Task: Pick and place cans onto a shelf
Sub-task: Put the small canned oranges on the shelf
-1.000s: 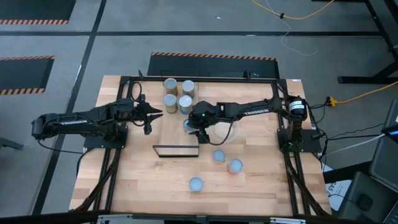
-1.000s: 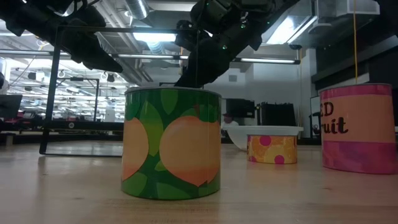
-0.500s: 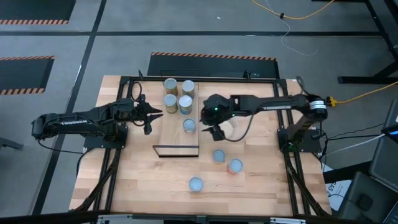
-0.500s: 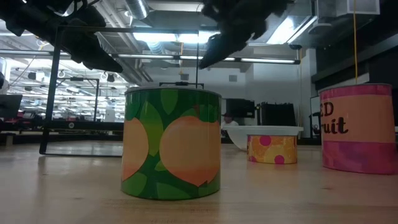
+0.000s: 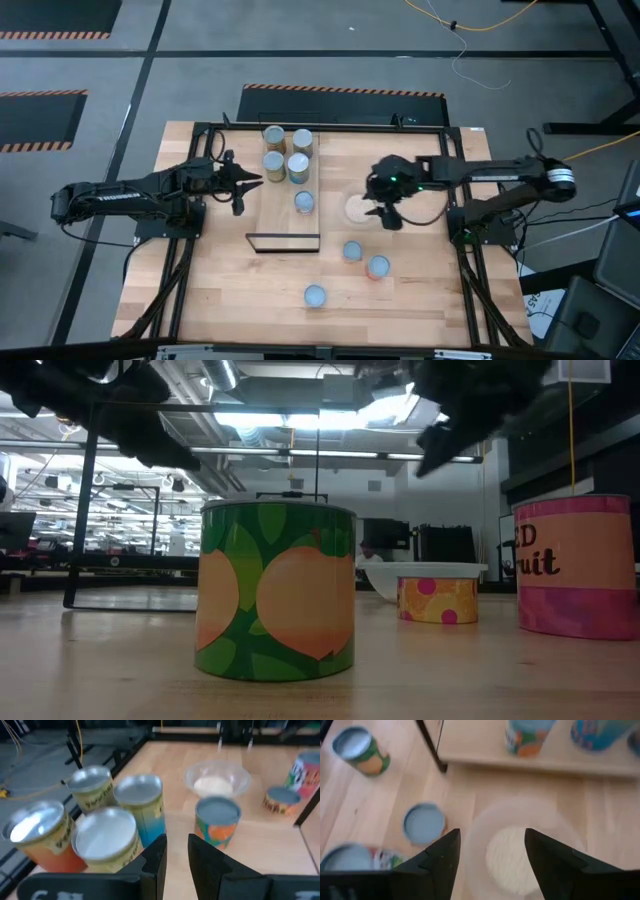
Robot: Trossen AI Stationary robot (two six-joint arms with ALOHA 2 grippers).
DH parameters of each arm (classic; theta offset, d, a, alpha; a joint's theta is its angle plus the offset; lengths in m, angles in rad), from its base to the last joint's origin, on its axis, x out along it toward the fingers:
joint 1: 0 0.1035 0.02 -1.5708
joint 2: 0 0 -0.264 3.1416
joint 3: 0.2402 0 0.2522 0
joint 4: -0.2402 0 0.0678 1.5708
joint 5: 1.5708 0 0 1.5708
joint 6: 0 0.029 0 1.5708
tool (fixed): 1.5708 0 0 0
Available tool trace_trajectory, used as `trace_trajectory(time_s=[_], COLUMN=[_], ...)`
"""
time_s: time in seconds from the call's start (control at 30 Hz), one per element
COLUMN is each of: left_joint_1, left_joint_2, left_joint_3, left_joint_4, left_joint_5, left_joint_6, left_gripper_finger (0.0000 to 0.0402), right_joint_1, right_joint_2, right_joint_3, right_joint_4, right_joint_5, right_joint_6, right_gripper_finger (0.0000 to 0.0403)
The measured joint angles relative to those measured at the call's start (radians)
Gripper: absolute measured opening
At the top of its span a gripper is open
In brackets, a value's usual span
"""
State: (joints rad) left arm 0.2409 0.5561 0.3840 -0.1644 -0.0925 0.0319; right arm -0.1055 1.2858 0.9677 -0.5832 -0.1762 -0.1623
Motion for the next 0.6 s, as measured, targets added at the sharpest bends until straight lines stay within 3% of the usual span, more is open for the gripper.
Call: trace_trajectory(time_s=[0.2, 0.33, 0.47, 0.6], left_joint_1=[0.000, 0.000, 0.000, -0.010], left_joint_2=[0.007, 0.052, 0.145, 0.288], left_joint_3=[0.000, 0.000, 0.024, 0.099], left_joint_4=[0.159, 0.318, 0.438, 0.443], left_joint_5=[0.013, 0.076, 0.165, 0.172], left_joint_6=[-0.075, -0.078, -0.087, -0.101], left_gripper_finger=[0.0071, 0.0071, 0.0071, 0.0071], right_joint_1=[0.000, 0.000, 0.000, 0.000], right_joint_2=[-0.114, -0.147, -0.150, -0.150], right_joint_3=[-0.156, -0.208, -0.215, -0.215], right_joint_4=[0.056, 0.084, 0.098, 0.113], right_joint_5=[0.007, 0.011, 0.025, 0.026], right_joint_6=[0.024, 0.028, 0.027, 0.025], right_gripper_finger=[0.0225, 0.0225, 0.0225, 0.0225])
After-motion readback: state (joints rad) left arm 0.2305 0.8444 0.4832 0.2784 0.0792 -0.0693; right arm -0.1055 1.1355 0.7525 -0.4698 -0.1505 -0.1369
